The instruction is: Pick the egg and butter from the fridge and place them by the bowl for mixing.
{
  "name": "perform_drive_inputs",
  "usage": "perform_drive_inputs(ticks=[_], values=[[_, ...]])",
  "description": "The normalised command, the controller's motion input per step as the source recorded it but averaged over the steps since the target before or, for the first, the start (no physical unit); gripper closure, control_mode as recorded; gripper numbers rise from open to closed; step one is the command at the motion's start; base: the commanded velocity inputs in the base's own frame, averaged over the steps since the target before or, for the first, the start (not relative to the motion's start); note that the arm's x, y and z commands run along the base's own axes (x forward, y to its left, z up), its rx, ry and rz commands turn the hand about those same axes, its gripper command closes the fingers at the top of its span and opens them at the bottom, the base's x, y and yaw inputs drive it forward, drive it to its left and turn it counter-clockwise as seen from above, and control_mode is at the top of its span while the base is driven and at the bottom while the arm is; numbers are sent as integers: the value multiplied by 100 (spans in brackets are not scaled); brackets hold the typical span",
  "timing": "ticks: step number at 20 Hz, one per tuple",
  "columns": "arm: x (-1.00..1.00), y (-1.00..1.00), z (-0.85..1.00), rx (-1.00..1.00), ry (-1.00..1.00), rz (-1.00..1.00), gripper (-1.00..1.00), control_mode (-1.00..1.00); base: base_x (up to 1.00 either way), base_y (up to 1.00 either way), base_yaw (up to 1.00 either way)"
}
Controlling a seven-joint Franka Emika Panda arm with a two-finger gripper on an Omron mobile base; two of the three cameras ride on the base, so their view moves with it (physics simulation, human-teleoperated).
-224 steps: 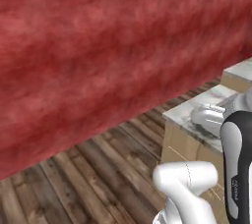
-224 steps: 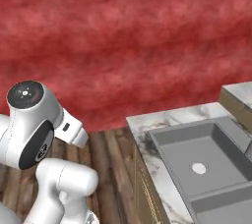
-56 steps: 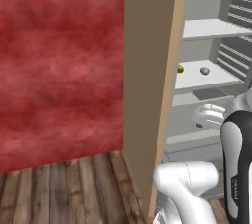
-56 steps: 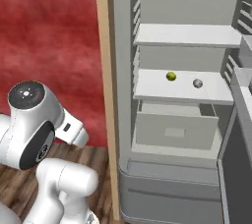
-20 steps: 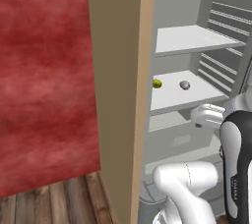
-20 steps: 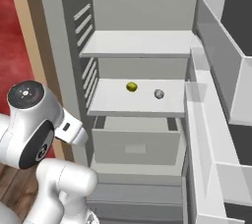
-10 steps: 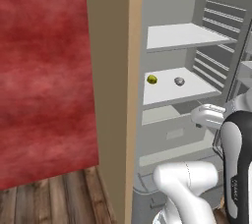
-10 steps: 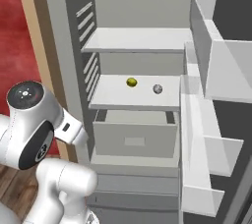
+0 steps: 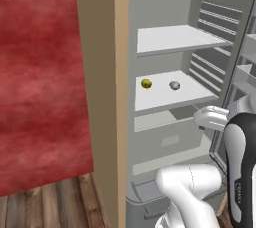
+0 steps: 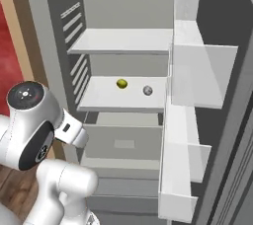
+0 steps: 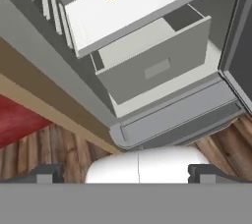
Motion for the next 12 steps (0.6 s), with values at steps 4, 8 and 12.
perform_drive_inputs(ticks=[4, 8, 12], values=[[0, 0, 0, 0, 0, 0, -100, 100, 48, -31, -11], [0, 0, 0, 0, 0, 0, -100, 100, 99, -1, -10], [0, 0, 0, 0, 0, 0, -100, 100, 100, -1, -9]])
